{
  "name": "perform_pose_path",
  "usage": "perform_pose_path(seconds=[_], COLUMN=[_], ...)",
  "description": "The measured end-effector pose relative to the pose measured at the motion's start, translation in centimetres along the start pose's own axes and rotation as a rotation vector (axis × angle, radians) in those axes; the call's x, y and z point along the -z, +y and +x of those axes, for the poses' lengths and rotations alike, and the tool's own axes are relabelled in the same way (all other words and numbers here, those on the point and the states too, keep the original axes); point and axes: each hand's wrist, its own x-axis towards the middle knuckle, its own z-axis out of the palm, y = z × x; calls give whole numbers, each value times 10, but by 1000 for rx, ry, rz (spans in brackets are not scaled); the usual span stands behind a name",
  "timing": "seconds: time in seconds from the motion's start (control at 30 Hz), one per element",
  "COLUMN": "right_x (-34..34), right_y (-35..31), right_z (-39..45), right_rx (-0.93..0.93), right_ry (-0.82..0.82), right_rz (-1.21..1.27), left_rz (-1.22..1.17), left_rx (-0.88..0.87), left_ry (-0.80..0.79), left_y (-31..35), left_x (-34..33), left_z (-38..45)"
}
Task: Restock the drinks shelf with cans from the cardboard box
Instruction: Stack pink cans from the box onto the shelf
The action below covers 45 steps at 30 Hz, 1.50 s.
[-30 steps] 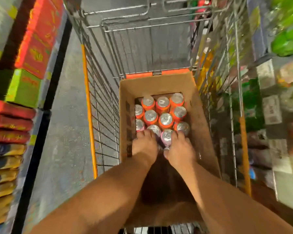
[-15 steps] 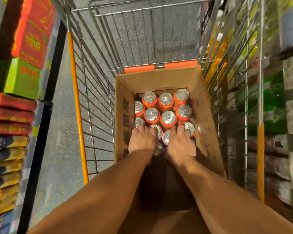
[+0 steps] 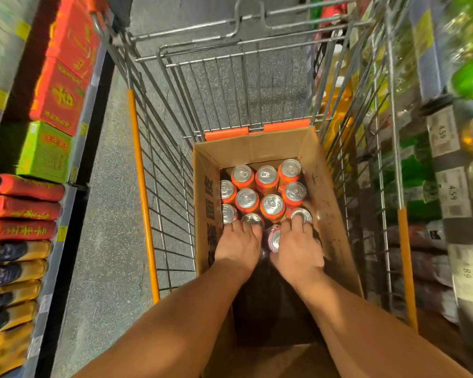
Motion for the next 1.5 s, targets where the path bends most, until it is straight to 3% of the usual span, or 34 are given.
perform_pose_path(seconds=[0.17,0.27,0.4,0.47,0.63,0.73,0.83,1.23,1.5], right_x=[28,50,81,97,145,187,225,329,351], right_y=[1,-3,-14,-25,-52,-68,-73,-83,-95], right_z=[-34,-61,-109,-139,-225,-285,-345,-600,-748], right_rx=[-48,-113,-264,-400,-599,-769,-875,-1111,-1207], right_ry=[100,79,137,204,529,635,780,1292,1344], right_rz=[32,61,201,297,412,635,698,528,376], left_rz=[-62,-116,-317,-386,-129,-183,-227,-417,-643], left_rx=[-142,-205,-247,-288,-467,-623,-736,-1175,-1395], left_ry=[1,25,67,125,314,376,493,620,484], left_y=[10,6,-9,-15,-27,-30,-19,45,93], left_x=[16,31,45,58,142,184,229,352,350], left_z=[-27,-48,-70,-83,-163,-213,-260,-492,-624])
